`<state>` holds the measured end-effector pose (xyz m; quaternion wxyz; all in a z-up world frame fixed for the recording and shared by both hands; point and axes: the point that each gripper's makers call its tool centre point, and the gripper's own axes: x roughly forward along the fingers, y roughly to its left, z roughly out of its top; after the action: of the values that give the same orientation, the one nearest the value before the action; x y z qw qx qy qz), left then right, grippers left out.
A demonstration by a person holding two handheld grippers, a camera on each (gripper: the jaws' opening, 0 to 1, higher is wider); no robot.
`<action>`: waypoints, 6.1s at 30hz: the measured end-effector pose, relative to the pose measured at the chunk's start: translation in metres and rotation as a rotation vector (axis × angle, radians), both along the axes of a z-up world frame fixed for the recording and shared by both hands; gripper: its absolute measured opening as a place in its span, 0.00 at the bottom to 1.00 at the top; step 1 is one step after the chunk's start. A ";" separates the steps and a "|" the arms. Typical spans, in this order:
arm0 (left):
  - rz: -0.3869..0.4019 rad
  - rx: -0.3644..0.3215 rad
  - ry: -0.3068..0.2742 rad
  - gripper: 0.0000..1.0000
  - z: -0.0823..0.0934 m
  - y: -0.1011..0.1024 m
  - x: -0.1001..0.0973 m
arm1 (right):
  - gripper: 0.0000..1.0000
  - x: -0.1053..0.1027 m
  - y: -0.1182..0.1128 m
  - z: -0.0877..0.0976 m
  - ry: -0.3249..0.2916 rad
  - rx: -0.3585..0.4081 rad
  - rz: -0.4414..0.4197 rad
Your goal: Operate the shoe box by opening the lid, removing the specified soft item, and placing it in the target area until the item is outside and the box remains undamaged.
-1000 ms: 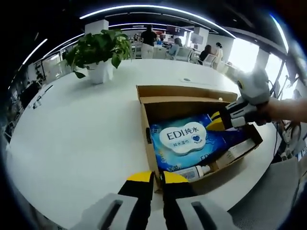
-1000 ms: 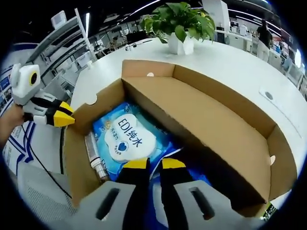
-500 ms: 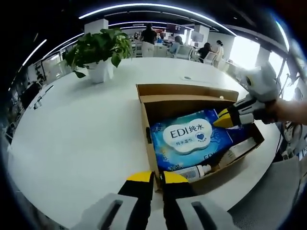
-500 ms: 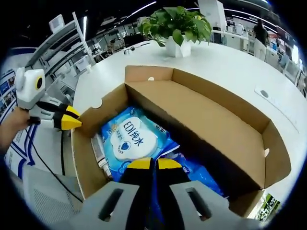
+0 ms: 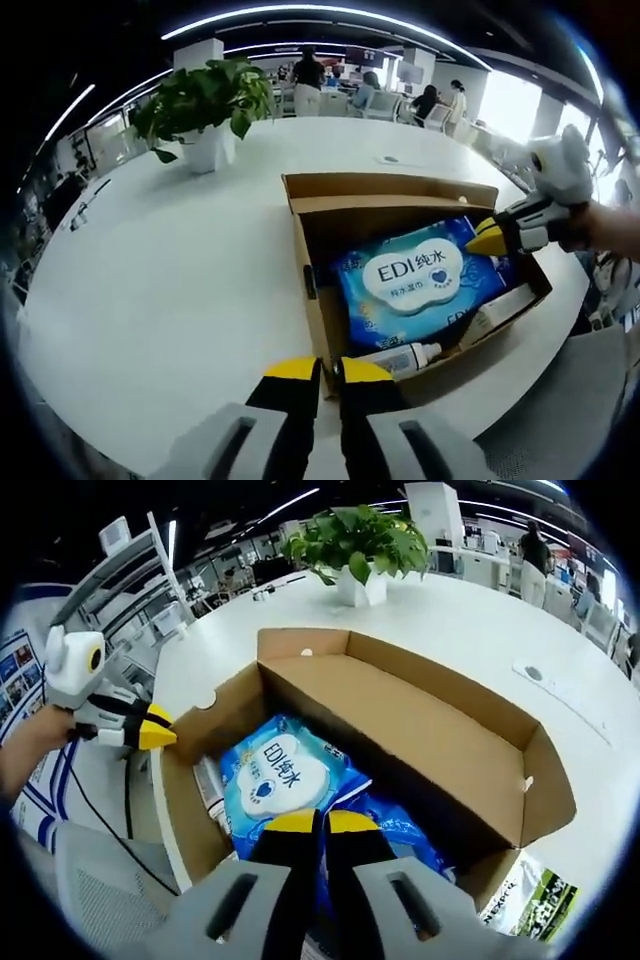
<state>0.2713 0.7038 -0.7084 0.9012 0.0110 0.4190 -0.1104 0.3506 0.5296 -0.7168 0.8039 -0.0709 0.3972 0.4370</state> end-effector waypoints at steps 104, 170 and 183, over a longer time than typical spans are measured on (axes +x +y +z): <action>-0.256 -0.384 0.107 0.03 0.032 -0.151 0.036 | 0.00 -0.004 -0.106 0.057 -0.053 0.070 -0.244; -0.490 -0.285 0.168 0.03 0.009 -0.335 0.075 | 0.00 0.036 -0.290 0.011 0.050 -0.015 -0.483; -0.551 -0.161 0.208 0.03 -0.010 -0.341 0.088 | 0.00 0.050 -0.294 -0.013 0.075 -0.039 -0.471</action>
<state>0.3595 0.3632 -0.7184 0.7874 0.0412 0.4802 -0.3842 0.4006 0.2358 -0.7300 0.8669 0.0245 0.4405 0.2320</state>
